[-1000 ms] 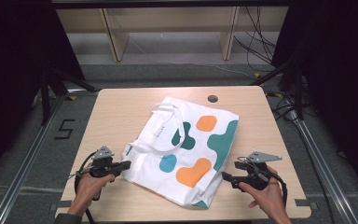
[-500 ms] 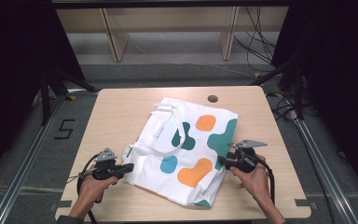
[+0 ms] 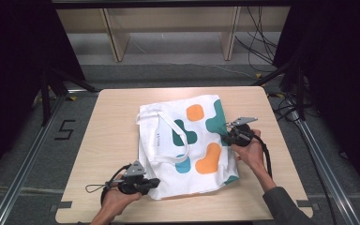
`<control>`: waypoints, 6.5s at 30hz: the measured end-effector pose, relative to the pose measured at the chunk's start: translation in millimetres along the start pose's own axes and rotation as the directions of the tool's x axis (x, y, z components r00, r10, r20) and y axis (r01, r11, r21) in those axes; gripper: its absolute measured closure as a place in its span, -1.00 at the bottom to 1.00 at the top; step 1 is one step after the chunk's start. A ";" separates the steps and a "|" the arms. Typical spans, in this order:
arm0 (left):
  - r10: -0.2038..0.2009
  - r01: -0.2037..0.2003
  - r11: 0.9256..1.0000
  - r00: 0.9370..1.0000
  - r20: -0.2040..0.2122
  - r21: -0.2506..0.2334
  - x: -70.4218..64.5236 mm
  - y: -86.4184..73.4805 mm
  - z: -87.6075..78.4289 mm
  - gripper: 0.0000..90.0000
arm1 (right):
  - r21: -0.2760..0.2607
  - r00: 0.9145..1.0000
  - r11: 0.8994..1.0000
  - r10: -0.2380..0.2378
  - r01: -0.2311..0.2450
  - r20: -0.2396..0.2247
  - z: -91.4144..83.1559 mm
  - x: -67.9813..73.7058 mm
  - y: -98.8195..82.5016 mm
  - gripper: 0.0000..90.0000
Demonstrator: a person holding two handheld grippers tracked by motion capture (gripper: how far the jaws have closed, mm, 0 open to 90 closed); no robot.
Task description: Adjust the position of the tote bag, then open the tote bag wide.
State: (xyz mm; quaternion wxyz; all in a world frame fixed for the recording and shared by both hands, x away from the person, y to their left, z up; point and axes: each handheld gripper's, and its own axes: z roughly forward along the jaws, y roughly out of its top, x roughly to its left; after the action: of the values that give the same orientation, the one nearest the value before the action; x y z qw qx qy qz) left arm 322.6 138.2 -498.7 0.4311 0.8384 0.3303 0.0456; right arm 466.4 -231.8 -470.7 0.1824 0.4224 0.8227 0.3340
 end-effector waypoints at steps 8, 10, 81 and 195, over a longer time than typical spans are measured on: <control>0.027 -0.028 1.000 0.998 0.057 0.008 -22.4 9.7 20.8 0.91 | 0.003 0.993 0.993 0.114 -0.114 0.006 -36.1 5.1 4.0 -0.05; 0.039 -0.040 0.999 0.998 0.052 0.016 -23.7 10.5 22.4 0.91 | 0.001 0.996 0.996 0.093 -0.093 0.005 -42.5 9.3 -2.6 -0.06; -0.014 0.023 1.000 0.915 -0.403 0.018 67.7 -8.1 -54.1 -0.36 | 0.032 0.926 0.954 -0.281 0.298 -0.251 -64.5 134.3 -76.1 -0.27; 0.201 -0.217 0.971 0.968 -0.148 -0.098 -20.4 -2.4 -46.1 0.90 | -0.037 0.984 0.985 -0.170 0.169 -0.042 -115.9 31.6 -118.6 0.87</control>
State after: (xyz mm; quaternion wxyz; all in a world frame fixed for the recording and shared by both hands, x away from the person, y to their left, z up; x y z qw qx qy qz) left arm 288.8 159.0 -467.5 0.4470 0.8377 0.2657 0.1668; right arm 312.8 -301.6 -472.4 0.1988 0.3401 0.8538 0.3404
